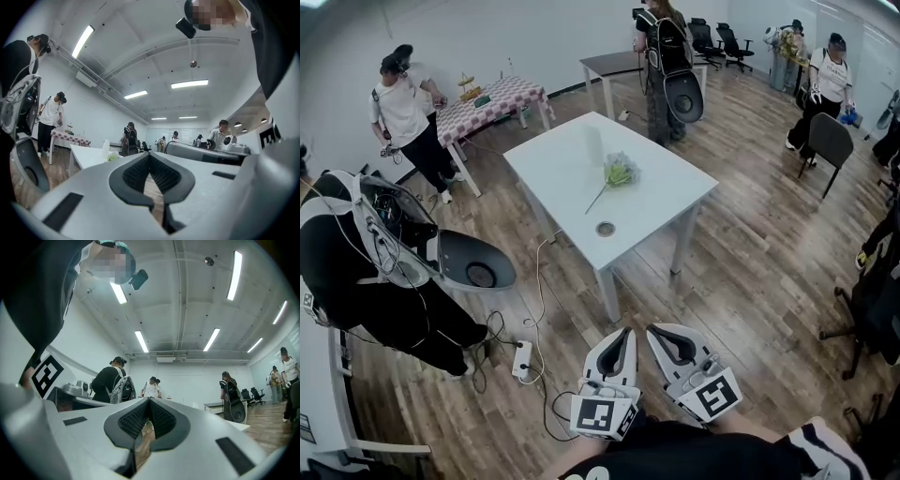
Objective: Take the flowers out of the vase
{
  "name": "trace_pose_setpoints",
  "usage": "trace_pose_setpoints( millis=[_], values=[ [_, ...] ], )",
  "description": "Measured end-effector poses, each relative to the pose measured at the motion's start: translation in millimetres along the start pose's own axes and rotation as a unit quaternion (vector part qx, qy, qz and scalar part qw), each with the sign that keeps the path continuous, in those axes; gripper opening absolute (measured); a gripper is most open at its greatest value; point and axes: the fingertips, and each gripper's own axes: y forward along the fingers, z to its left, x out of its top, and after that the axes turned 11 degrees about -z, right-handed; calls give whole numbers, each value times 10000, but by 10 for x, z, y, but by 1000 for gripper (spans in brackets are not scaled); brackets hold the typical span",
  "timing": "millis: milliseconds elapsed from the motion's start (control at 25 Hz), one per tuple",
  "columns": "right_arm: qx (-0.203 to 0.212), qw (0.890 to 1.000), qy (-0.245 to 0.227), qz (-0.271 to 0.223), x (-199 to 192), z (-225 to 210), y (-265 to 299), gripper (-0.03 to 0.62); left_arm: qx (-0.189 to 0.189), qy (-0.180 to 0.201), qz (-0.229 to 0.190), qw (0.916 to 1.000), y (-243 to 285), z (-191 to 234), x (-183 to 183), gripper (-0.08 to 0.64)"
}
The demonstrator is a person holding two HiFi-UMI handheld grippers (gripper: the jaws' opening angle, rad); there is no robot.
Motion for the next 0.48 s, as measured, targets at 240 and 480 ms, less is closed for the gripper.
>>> trace_pose_setpoints(
  millis=[240,480],
  values=[
    [-58,9999,-40,-90,91,53,-70,18,-125,71,8,9999,-75,-103,42,2],
    [-68,9999,-148,36,88,175,-45,18,-194,50,76,9998,-157,-93,81,2]
  ],
)
